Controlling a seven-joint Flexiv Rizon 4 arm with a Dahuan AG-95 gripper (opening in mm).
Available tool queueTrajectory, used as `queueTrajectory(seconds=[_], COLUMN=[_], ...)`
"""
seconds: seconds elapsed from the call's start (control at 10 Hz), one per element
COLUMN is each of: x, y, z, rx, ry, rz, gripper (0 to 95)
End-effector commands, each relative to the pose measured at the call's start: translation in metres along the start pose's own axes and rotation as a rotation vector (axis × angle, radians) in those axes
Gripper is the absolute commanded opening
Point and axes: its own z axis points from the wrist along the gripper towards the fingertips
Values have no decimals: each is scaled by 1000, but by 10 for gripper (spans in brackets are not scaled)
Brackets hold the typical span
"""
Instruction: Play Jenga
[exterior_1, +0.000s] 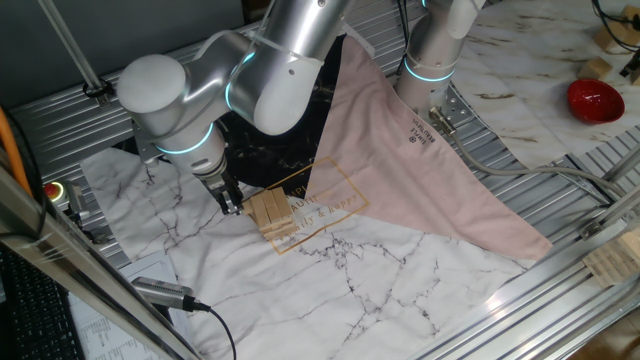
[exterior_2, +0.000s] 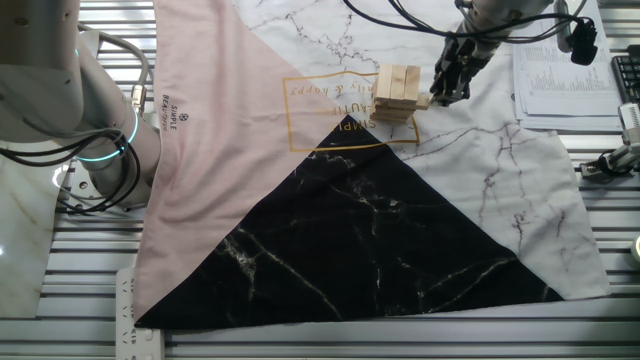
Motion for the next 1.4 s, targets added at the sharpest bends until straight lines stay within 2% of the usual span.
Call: queueTrajectory(seconds=[0.1,0.2,0.7,1.0,1.4], x=[0,0,1,3,4], y=[0,0,0,2,3], z=[0,0,1,11,17], rx=[1,1,3,3,4], ry=[0,0,1,-5,-4], rz=[-1,0,0,2,2], gripper=[190,380,380,380,380])
